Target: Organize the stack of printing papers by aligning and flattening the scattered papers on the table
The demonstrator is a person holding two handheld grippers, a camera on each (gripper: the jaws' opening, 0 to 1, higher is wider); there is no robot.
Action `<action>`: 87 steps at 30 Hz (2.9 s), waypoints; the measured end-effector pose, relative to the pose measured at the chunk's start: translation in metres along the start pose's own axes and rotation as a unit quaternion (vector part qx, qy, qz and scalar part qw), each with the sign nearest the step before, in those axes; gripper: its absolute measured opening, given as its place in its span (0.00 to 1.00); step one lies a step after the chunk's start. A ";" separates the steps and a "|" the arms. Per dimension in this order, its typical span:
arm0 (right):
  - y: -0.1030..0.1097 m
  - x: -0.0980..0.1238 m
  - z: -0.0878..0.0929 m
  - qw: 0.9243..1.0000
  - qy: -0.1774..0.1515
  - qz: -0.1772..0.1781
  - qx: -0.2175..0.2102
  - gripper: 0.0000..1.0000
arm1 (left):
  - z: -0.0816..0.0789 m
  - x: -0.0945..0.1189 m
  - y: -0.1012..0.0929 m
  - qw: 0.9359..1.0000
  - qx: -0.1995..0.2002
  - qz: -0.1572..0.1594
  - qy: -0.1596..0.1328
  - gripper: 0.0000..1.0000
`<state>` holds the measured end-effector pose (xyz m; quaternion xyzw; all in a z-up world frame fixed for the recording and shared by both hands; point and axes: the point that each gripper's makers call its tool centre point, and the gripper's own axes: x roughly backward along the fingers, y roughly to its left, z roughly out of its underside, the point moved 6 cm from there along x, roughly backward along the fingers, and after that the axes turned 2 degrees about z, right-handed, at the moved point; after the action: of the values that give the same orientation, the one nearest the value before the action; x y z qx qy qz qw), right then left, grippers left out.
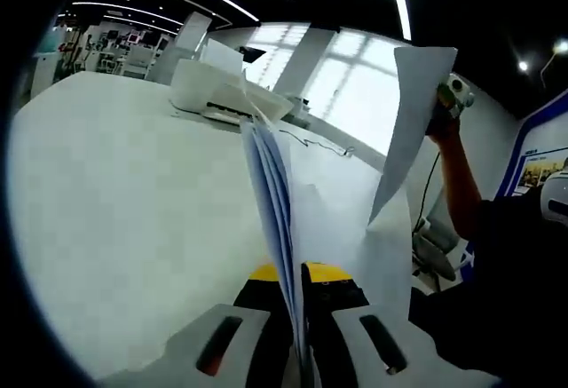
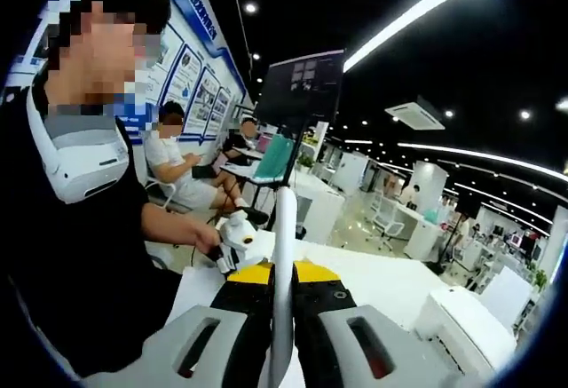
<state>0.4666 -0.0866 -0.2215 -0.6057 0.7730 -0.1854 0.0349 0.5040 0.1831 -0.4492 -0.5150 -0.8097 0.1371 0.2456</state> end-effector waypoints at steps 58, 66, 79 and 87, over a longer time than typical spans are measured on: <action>0.045 -0.063 0.043 0.946 0.164 -0.270 -0.075 0.03 | -0.005 -0.004 -0.016 0.999 -0.029 0.018 -0.001 0.07; 0.032 -0.077 0.068 0.950 0.214 -0.222 -0.041 0.03 | -0.005 -0.004 -0.016 0.999 -0.027 0.018 -0.003 0.07; 0.012 -0.108 0.119 0.957 0.243 -0.152 0.045 0.05 | -0.005 -0.006 -0.015 1.000 -0.023 0.017 -0.005 0.07; -0.002 -0.118 0.130 0.964 0.225 -0.130 0.063 0.05 | -0.005 -0.006 -0.015 1.000 -0.023 0.012 -0.005 0.07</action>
<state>0.5356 -0.0069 -0.3615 -0.6407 0.6621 -0.3677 -0.1262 0.4973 0.1714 -0.4397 -0.5293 -0.8076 0.1241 0.2286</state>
